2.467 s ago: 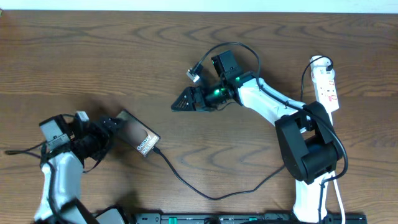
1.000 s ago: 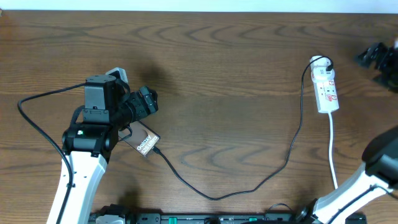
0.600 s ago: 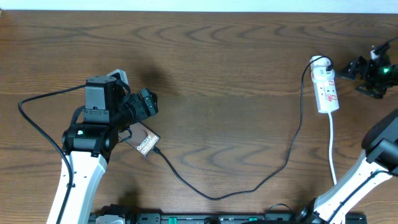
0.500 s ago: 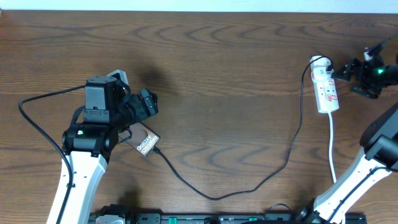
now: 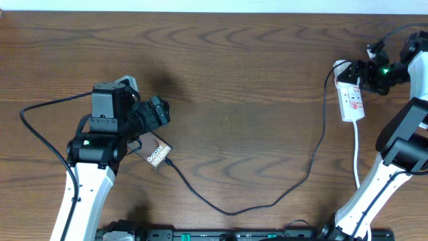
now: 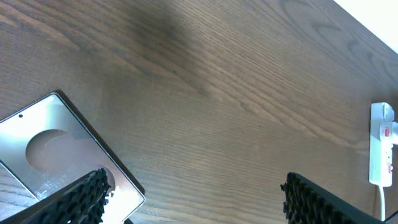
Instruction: Plug charger to phone and switch on socket
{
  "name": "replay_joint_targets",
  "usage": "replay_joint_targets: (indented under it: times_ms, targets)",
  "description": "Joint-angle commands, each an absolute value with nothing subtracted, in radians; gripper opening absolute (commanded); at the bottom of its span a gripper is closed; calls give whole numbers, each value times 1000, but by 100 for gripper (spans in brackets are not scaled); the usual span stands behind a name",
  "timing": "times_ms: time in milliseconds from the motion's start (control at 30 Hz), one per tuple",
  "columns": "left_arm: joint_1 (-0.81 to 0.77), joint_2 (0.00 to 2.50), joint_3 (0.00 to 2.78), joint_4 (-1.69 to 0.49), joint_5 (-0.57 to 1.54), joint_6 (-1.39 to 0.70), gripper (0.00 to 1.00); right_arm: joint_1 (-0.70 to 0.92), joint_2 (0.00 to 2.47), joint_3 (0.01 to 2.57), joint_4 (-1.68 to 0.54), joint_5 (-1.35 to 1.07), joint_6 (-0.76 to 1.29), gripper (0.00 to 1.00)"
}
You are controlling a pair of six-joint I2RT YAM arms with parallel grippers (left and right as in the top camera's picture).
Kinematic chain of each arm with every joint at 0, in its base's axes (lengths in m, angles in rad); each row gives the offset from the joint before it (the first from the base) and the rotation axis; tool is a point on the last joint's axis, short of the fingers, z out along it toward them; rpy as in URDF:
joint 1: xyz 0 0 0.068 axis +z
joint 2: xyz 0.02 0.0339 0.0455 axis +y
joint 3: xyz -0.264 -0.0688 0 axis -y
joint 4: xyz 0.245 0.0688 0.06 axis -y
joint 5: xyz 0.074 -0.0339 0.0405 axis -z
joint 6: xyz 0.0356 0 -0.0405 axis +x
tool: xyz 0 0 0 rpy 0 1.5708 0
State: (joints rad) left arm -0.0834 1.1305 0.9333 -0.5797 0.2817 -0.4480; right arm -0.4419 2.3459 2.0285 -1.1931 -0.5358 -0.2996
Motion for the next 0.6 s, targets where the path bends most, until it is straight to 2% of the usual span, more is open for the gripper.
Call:
replay_joint_targets:
  times_ms: [0,567]
  targets:
    - [-86,1133,954,-583,267,-439,88,-431,2353,2048,-1188,-525,-308,99]
    - [-87,1212,954,-598,268,-439,88,-420,2362,2047,-1160,-534,-273,99]
